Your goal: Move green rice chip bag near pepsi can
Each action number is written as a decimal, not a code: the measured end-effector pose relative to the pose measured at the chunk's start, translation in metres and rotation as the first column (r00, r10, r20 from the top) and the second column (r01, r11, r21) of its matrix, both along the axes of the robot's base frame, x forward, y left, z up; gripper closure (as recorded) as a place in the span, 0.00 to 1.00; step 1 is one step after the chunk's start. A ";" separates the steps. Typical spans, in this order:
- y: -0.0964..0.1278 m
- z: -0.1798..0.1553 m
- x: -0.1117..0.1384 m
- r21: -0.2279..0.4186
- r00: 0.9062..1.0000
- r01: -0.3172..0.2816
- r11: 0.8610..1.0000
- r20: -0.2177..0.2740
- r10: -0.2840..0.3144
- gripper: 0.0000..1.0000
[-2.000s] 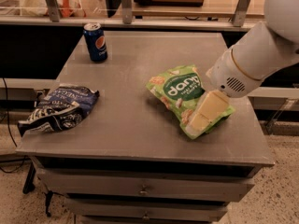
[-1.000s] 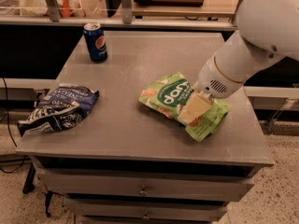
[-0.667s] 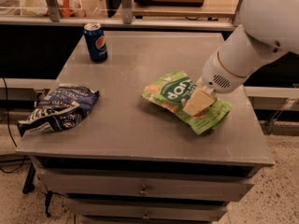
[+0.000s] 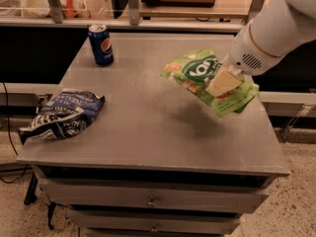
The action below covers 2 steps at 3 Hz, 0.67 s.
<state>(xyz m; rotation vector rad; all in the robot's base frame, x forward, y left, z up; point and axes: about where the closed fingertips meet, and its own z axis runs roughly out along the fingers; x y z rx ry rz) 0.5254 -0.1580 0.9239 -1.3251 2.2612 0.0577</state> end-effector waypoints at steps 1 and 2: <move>0.000 0.003 0.001 0.001 1.000 0.000 1.000 0.006 0.000 1.00; 0.001 -0.007 0.010 -0.015 1.000 0.001 1.000 -0.009 -0.001 1.00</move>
Offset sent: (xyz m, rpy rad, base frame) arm 0.0224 0.0008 -0.0182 -0.0346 0.0268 -0.0059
